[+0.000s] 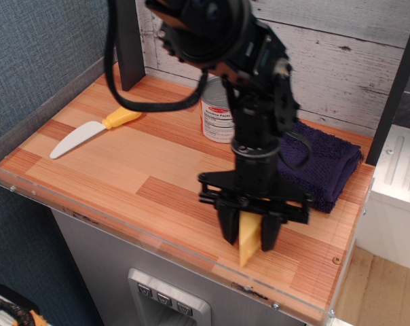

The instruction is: Place the cheese in front of the knife.

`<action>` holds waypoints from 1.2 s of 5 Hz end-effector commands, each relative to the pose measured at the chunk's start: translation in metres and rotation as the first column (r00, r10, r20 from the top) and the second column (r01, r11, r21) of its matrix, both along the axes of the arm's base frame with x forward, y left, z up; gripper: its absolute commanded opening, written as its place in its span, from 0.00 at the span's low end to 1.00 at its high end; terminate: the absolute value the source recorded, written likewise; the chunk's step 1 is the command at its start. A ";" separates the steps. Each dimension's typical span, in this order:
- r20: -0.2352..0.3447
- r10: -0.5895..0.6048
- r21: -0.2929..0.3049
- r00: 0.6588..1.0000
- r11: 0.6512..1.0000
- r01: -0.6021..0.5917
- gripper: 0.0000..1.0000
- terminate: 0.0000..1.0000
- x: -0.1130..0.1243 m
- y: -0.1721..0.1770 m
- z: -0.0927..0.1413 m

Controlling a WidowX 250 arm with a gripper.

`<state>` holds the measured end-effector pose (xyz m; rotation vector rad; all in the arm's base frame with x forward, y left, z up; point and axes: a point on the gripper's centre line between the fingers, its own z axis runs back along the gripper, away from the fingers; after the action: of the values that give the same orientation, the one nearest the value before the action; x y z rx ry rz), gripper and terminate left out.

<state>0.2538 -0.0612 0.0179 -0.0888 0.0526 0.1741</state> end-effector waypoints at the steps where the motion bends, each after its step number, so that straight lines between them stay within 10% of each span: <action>1: 0.127 0.190 0.008 0.973 0.981 -0.193 0.00 0.00 0.003 0.055 0.046; 6: 0.076 0.515 0.076 0.854 0.851 -0.520 0.00 0.00 -0.002 0.191 0.038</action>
<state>0.2501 0.1255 0.0400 -0.0174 0.0089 0.7147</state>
